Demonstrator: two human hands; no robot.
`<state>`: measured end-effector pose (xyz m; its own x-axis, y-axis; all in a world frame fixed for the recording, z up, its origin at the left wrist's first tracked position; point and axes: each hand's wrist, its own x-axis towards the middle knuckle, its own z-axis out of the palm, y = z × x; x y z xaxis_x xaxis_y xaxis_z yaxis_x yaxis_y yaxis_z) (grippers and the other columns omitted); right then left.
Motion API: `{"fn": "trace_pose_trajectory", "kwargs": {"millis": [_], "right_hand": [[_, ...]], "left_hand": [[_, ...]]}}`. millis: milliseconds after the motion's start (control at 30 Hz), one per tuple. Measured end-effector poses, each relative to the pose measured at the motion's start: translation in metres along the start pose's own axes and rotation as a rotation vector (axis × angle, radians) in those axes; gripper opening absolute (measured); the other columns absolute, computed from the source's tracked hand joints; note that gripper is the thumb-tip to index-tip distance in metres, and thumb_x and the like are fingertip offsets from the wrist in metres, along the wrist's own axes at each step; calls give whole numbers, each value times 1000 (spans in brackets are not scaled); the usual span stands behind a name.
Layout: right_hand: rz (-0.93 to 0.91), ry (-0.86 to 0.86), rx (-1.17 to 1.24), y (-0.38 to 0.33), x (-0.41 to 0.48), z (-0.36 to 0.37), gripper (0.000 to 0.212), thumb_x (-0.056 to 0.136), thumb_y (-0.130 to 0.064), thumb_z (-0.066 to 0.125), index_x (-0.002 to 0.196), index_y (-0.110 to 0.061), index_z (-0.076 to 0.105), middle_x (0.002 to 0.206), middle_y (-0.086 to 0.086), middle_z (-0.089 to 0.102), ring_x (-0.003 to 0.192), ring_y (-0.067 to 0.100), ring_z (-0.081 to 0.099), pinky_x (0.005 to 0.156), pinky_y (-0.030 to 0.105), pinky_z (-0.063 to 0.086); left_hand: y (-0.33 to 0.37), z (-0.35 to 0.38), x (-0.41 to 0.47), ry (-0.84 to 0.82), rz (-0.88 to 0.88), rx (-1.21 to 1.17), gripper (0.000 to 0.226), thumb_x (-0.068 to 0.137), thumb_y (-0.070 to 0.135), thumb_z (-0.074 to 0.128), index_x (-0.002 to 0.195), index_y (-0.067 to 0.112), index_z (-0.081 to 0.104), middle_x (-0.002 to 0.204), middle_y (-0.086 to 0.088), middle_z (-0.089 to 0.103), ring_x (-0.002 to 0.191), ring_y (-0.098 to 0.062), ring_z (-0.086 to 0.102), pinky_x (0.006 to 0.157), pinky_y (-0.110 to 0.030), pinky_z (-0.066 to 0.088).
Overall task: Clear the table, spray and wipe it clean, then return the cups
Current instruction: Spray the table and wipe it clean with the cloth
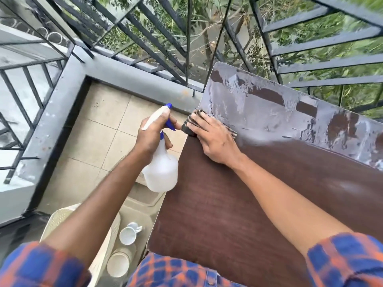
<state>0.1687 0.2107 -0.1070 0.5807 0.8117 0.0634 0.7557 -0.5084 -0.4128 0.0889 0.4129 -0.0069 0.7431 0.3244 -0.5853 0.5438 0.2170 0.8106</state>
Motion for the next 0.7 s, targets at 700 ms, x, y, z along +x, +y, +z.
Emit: {"fn": "trace_pose_trajectory", "kwargs": {"millis": [700], "right_hand": [[289, 4, -22, 50, 81, -34, 51, 103, -17, 45, 152, -25, 42, 164, 1, 29, 152, 27, 25, 123, 49, 18]], "left_hand": [[16, 15, 33, -33, 47, -25, 42, 105, 38, 48, 91, 3, 66, 99, -20, 73, 46, -29, 44, 48, -26, 40]]}}
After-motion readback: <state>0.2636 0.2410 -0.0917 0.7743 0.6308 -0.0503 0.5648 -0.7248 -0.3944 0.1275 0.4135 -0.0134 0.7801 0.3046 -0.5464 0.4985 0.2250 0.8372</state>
